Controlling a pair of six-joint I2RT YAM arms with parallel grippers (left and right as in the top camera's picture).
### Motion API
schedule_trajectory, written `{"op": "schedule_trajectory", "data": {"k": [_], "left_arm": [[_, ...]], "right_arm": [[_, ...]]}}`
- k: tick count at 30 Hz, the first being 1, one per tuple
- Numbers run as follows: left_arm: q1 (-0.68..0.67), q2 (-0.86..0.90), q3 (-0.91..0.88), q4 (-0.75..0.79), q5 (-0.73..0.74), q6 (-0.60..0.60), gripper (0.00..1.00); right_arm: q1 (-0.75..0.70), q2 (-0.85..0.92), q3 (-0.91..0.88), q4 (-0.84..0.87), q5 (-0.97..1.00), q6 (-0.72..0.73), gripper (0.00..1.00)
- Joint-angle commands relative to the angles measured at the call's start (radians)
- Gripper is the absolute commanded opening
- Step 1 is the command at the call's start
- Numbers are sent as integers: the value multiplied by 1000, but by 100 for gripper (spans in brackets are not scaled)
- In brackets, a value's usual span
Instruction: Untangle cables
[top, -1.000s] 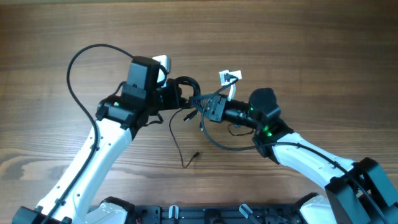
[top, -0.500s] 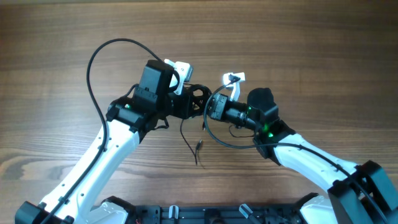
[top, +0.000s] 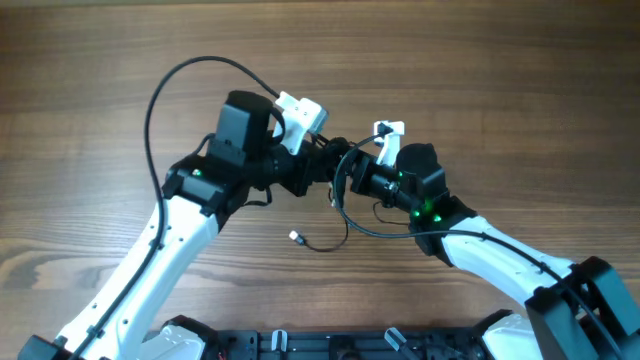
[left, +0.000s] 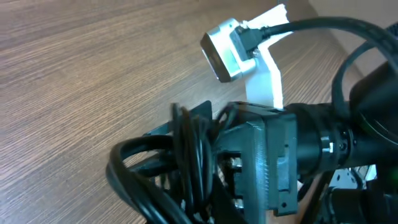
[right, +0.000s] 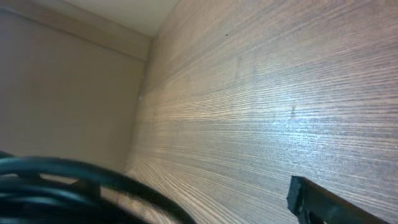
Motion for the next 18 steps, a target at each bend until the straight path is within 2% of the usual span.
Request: {"op": "schedule_trajectory", "data": {"k": [1, 3, 5, 7, 9, 11, 12, 13, 14, 18], "left_arm": [[71, -1, 6, -6, 34, -15, 4], [142, -1, 6, -6, 14, -40, 4], [195, 0, 5, -22, -52, -61, 4], [216, 1, 5, -28, -66, -86, 11], [216, 1, 5, -41, -66, -92, 17], [216, 3, 4, -59, -67, -188, 20], [216, 8, 4, -63, -67, -250, 25], [216, 16, 4, -66, -67, -284, 36], [216, 27, 4, -71, -67, -299, 39], [216, 85, 4, -82, -67, -299, 40]], "right_arm": [[0, -20, 28, -6, -77, -24, 100], [-34, -50, 28, -93, -83, -27, 100], [-76, -84, 28, -108, -200, -145, 100], [-113, -112, 28, -113, -298, -227, 100], [-168, -137, 27, -169, -307, -234, 100], [-230, -139, 27, -229, -306, -231, 100], [-250, -139, 27, -251, -310, -231, 100], [-261, -139, 27, -260, -324, -232, 100], [-263, -139, 27, -264, -341, -235, 100], [-263, -138, 27, -280, -343, -235, 100]]}}
